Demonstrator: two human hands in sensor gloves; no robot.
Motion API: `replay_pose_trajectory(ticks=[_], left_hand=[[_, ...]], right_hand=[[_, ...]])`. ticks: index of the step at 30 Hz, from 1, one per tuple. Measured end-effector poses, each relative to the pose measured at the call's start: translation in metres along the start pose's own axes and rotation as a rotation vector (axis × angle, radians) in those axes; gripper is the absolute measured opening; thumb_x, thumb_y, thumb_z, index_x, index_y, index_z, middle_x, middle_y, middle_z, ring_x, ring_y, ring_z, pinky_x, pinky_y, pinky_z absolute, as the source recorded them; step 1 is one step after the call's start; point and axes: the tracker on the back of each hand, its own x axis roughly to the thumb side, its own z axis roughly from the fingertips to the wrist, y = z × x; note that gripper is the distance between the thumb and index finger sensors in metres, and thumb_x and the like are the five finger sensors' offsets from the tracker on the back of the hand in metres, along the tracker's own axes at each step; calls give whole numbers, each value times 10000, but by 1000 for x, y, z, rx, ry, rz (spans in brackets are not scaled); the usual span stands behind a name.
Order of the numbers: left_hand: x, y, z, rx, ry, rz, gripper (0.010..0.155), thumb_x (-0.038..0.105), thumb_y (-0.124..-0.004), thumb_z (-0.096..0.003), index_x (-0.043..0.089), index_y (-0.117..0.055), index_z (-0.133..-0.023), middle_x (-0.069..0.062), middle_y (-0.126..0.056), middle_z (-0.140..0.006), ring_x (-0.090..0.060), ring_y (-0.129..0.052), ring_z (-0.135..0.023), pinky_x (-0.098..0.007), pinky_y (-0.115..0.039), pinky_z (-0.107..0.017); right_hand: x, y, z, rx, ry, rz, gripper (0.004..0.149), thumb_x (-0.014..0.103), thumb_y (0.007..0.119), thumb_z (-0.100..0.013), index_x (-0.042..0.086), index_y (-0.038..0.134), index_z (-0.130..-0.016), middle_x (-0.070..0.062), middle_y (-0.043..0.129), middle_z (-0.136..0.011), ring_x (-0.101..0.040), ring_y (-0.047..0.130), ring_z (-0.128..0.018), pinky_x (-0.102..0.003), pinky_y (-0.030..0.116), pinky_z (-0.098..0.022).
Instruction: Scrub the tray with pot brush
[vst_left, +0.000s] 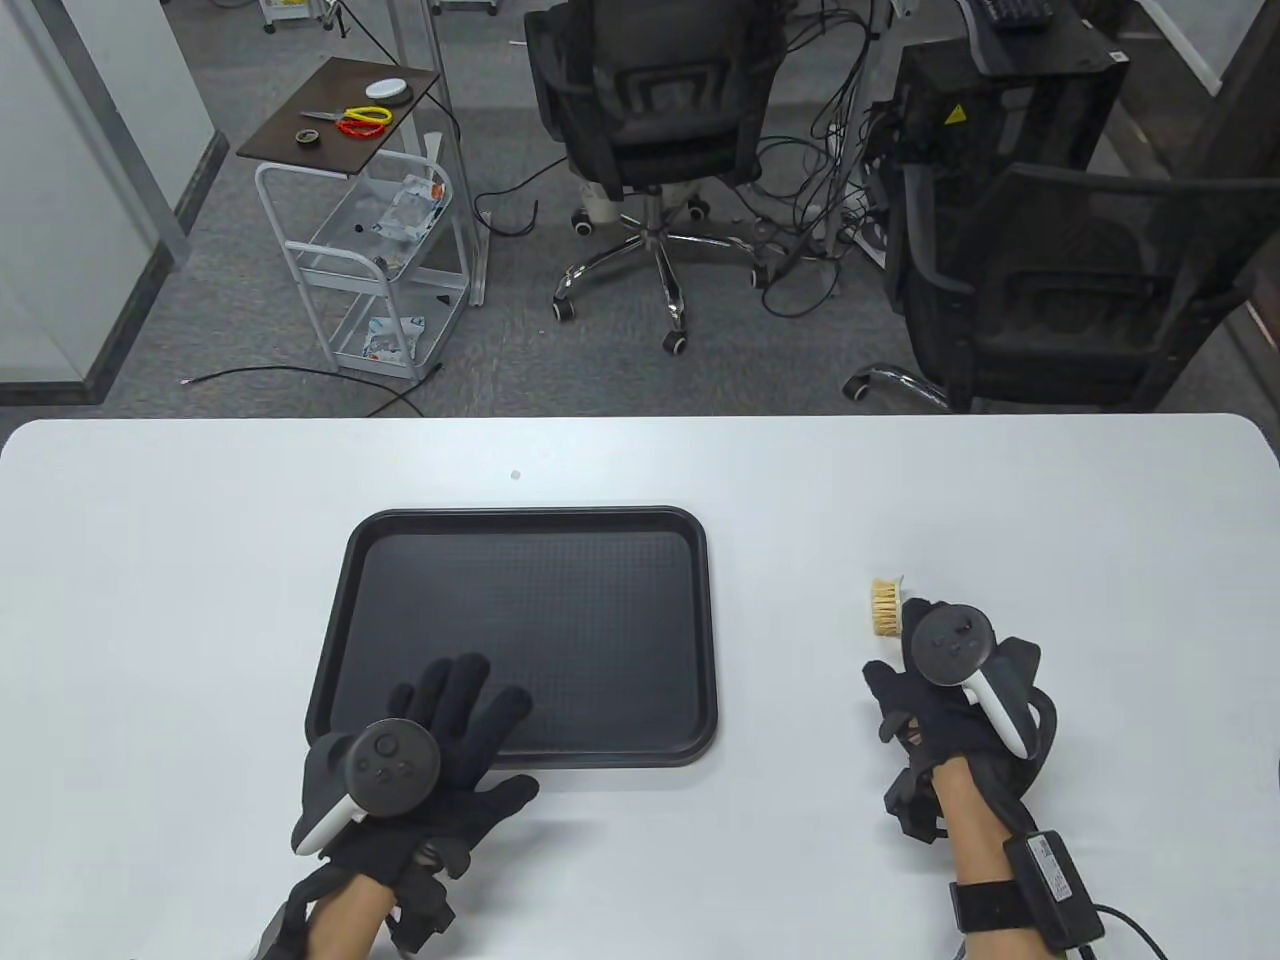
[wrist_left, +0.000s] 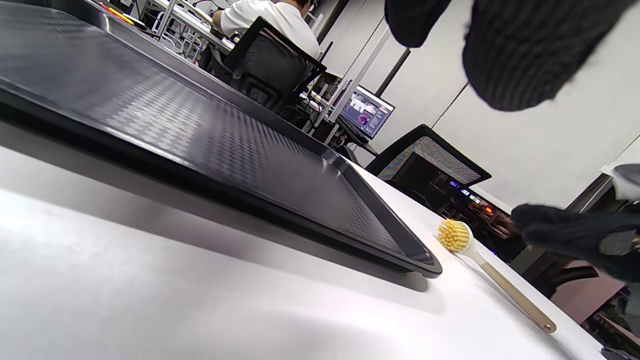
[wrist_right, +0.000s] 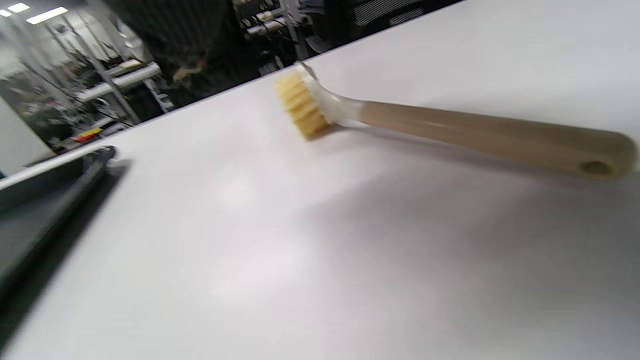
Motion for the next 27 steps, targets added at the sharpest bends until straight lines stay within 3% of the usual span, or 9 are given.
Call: replay_pose_trajectory(ticks=[5,11,19,27], left_hand=[[-2,0,0,-3,7,5,816,675,-775,-406,473,-397,-1100,97,-37,-1174,-209,64,-1102,-472,70,-737],[-2,1,0,-1,10,12,816,673,-777,-406,475,-396,-1100,98,-36,-1174,-209,65,-1101,-471,73,-737],[-3,1,0,-2,12,14,815,672,-778,-406,474,-398,-1100,97,-36,-1174,-209,66,-1102,-471,74,-736],[-3,1,0,-3,7,14,813,673,-776,-406,477,-398,-1099,98,-37,-1174,-208,65,-1102,-471,73,-736]], right_hand=[[-19,25,-22,43,134,89,820,442,838,-469,254,343,-1095,-65,338,-1161,-351,361,-1080,-586,312,-796],[-31,42,-32,56,193,139,791,427,838,-471,238,383,-1090,-81,438,-1122,-350,504,-1003,-570,412,-773],[-33,41,-33,-55,217,174,541,358,798,-488,227,631,-986,-76,694,-953,-290,744,-800,-536,604,-689],[-30,24,-20,-122,140,51,513,385,741,-489,237,597,-959,-105,688,-1006,-394,863,-830,-543,746,-590]])
